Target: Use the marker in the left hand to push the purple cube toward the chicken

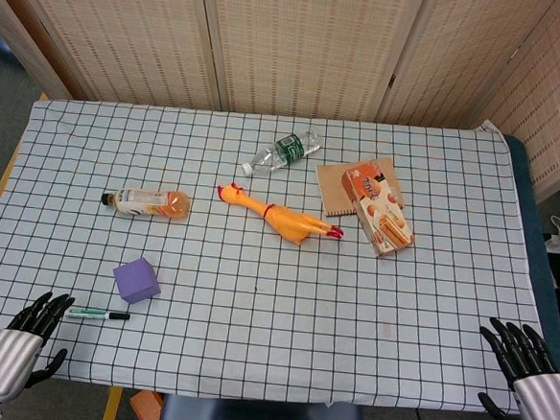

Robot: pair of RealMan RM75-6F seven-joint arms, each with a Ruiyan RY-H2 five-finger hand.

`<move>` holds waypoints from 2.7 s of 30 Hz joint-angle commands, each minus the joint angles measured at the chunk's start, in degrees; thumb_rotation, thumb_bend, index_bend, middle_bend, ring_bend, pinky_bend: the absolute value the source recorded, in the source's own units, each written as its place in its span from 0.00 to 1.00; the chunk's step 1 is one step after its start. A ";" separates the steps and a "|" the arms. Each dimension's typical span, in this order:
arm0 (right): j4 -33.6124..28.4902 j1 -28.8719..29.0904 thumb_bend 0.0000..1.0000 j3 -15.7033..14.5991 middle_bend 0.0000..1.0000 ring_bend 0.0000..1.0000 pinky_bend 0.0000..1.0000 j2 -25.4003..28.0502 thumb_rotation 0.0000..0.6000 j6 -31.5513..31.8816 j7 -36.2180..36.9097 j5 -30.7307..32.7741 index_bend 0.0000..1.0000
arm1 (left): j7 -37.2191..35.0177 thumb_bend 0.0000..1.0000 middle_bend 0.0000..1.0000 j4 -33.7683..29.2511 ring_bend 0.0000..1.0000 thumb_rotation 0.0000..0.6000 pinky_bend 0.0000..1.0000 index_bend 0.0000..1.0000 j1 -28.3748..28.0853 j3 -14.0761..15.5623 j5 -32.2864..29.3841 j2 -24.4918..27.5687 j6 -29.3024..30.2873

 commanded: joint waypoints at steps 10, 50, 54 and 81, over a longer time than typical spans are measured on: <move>-0.47 0.60 0.11 0.09 0.00 0.00 0.00 -0.01 1.00 -1.07 -0.23 -0.20 0.00 | 12.80 0.38 0.12 9.03 0.09 1.00 0.45 0.13 -1.30 -1.83 2.38 -7.79 -2.96; -1.41 1.13 0.11 0.52 0.00 0.00 0.00 -0.46 1.00 -3.61 -2.69 1.79 0.00 | 1.03 0.39 0.48 44.54 0.72 1.00 0.91 0.47 -7.46 -5.05 -1.64 -26.42 -7.28; -1.41 1.14 0.11 0.53 0.00 0.00 0.00 -0.48 1.00 -3.69 -2.77 1.85 0.00 | 1.63 0.39 0.50 45.38 0.72 1.00 0.92 0.49 -7.73 -4.96 -2.00 -26.86 -7.77; -1.43 1.10 0.11 0.60 0.00 0.00 0.00 -0.65 1.00 -3.72 -3.15 2.00 0.00 | 1.05 0.52 0.69 48.59 0.77 1.00 0.94 0.70 -7.67 -5.08 -3.24 -28.33 -5.59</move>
